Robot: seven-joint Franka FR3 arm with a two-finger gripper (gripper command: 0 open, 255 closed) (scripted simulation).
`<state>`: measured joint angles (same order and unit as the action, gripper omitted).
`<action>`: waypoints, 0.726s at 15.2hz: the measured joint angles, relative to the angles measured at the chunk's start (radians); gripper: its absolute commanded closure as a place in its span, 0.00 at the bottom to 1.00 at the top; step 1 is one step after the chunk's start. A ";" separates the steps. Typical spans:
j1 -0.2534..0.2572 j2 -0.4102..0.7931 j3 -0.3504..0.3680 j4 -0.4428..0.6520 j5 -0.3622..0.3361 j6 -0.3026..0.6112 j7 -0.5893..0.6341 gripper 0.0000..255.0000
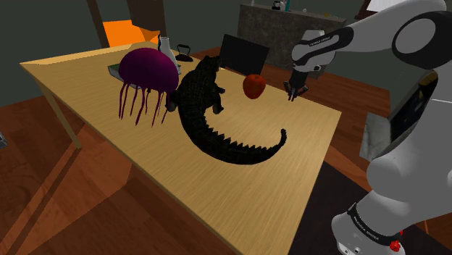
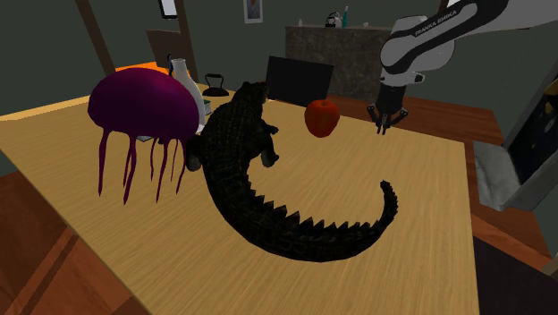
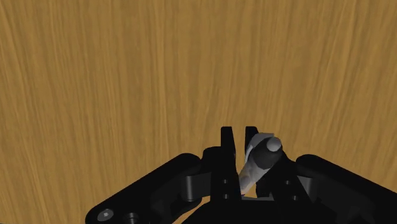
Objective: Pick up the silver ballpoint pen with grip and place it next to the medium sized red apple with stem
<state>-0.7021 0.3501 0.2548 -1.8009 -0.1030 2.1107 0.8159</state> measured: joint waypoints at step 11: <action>-0.002 0.000 -0.002 0.009 0.000 -0.013 0.000 0.00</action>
<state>-0.7043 0.3497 0.2527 -1.7923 -0.1030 2.0976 0.8163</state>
